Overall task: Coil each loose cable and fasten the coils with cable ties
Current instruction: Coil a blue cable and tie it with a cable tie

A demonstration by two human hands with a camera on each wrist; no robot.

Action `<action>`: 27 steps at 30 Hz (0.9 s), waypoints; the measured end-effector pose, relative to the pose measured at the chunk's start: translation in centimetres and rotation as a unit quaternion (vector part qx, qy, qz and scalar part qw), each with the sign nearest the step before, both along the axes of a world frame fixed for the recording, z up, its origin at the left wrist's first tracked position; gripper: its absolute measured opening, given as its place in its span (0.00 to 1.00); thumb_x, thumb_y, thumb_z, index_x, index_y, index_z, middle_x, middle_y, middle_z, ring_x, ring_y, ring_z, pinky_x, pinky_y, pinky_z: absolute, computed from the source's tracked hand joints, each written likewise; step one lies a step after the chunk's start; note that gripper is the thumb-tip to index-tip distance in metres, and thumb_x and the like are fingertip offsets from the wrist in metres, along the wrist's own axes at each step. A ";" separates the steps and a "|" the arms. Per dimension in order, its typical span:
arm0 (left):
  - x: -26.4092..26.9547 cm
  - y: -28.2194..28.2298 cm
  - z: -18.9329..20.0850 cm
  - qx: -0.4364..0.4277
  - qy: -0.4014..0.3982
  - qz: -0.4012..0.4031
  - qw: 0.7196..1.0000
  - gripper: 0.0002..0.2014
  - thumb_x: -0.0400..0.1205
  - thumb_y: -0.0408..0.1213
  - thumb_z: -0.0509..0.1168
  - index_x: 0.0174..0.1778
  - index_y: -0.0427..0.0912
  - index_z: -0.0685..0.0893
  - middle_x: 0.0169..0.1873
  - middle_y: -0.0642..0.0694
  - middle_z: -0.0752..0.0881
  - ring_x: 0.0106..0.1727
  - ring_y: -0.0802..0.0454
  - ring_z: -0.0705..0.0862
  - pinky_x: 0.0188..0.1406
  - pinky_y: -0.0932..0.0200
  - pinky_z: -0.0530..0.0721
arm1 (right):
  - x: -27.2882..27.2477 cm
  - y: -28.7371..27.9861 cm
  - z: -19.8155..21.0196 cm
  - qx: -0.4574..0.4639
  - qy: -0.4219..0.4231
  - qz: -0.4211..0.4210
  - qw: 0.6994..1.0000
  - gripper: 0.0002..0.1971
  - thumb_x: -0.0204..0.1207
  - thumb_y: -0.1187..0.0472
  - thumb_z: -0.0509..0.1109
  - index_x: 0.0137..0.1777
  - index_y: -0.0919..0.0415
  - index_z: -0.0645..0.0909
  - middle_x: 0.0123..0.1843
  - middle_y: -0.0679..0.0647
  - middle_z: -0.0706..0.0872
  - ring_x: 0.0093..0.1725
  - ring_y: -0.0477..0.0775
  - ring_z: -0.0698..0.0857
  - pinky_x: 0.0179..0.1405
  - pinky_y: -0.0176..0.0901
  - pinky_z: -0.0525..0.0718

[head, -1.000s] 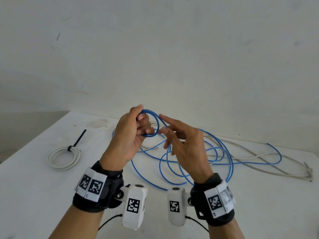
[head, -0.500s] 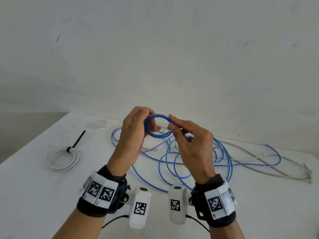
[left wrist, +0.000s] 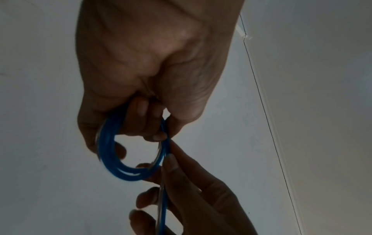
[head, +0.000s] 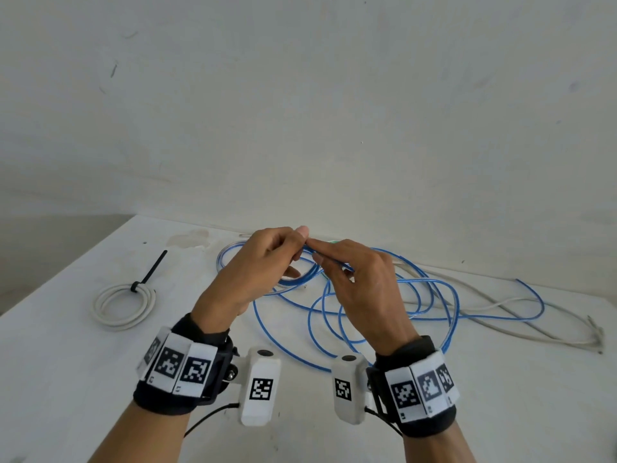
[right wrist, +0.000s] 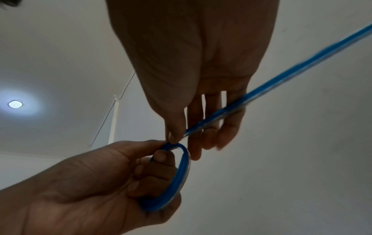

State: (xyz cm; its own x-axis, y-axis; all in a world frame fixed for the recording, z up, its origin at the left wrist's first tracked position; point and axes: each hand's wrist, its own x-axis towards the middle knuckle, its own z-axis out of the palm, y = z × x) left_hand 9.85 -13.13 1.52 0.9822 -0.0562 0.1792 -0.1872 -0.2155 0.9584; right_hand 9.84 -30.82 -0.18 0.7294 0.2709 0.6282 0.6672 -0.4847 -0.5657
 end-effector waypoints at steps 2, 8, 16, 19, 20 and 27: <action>0.0 -0.1 -0.1 0.007 -0.007 0.014 1.000 0.23 0.89 0.52 0.60 0.37 0.38 0.81 0.27 0.55 0.72 0.31 0.56 0.77 0.51 0.48 0.87 | 0.1 0.1 -0.2 -0.027 -0.006 -0.008 1.000 0.17 0.87 0.57 0.65 0.71 0.39 0.84 0.51 0.48 0.92 0.51 0.54 0.89 0.46 0.59 0.87; -0.3 -0.6 0.5 -0.096 0.009 0.044 0.994 0.23 0.90 0.46 0.60 0.35 0.31 0.73 0.28 0.49 0.65 0.33 0.49 0.66 0.40 0.57 0.80 | -0.1 -0.7 0.4 -0.059 0.018 -0.074 0.995 0.18 0.86 0.48 0.60 0.70 0.41 0.85 0.45 0.46 0.94 0.43 0.52 0.91 0.44 0.56 0.88; -1.1 -1.8 2.4 -0.381 0.066 0.017 0.922 0.20 0.92 0.42 0.56 0.33 0.43 0.70 0.25 0.50 0.55 0.27 0.52 0.54 0.28 0.61 0.73 | -1.0 1.0 1.3 0.284 0.146 0.056 0.946 0.11 0.83 0.64 0.73 0.62 0.52 0.89 0.43 0.52 0.93 0.36 0.53 0.89 0.28 0.41 0.85; -1.2 -2.5 2.3 -0.419 0.062 0.019 0.906 0.20 0.92 0.43 0.54 0.34 0.43 0.70 0.23 0.50 0.58 0.26 0.53 0.56 0.33 0.60 0.75 | -1.5 2.4 0.8 0.365 0.133 0.052 0.920 0.07 0.82 0.66 0.74 0.57 0.60 0.90 0.44 0.57 0.93 0.35 0.54 0.89 0.26 0.40 0.83; -1.2 -2.6 2.2 -0.420 0.060 0.024 0.905 0.20 0.92 0.44 0.53 0.34 0.43 0.70 0.24 0.50 0.58 0.26 0.53 0.57 0.36 0.58 0.76 | -1.6 2.7 0.7 0.374 0.134 0.054 0.916 0.06 0.82 0.66 0.74 0.56 0.61 0.90 0.44 0.58 0.93 0.35 0.54 0.89 0.26 0.39 0.82; -1.0 -2.2 1.8 -0.377 0.078 0.016 0.923 0.19 0.90 0.39 0.53 0.32 0.42 0.71 0.22 0.49 0.61 0.25 0.52 0.59 0.42 0.54 0.80 | -1.0 1.7 0.5 0.333 0.146 0.041 0.931 0.05 0.80 0.65 0.76 0.53 0.57 0.91 0.43 0.59 0.93 0.34 0.53 0.85 0.28 0.42 0.82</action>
